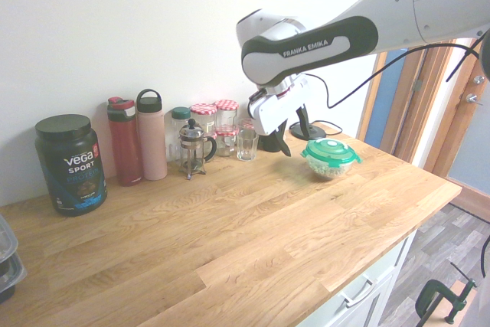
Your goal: Cover the lid of food container
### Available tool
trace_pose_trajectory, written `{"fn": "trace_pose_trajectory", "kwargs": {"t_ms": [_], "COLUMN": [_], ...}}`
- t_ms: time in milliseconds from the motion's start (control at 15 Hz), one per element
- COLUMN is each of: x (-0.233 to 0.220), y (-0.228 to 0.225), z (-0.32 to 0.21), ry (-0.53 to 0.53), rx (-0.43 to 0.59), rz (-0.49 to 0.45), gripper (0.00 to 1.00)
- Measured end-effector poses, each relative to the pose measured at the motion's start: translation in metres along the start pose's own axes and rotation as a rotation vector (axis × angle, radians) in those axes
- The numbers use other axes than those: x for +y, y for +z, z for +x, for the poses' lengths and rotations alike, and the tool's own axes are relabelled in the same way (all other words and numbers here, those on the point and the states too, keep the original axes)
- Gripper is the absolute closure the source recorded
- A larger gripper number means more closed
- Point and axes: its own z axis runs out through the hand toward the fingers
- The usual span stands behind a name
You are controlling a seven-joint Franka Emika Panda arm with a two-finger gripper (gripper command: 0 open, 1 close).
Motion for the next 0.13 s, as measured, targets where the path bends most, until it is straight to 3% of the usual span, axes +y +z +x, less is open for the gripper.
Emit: {"fn": "trace_pose_trajectory", "kwargs": {"t_ms": [133], "x": [0.0084], "y": [0.0053], "z": [0.0118], "ry": [-0.035], "rx": [-0.096], "rz": [0.107], "gripper": [0.00]}}
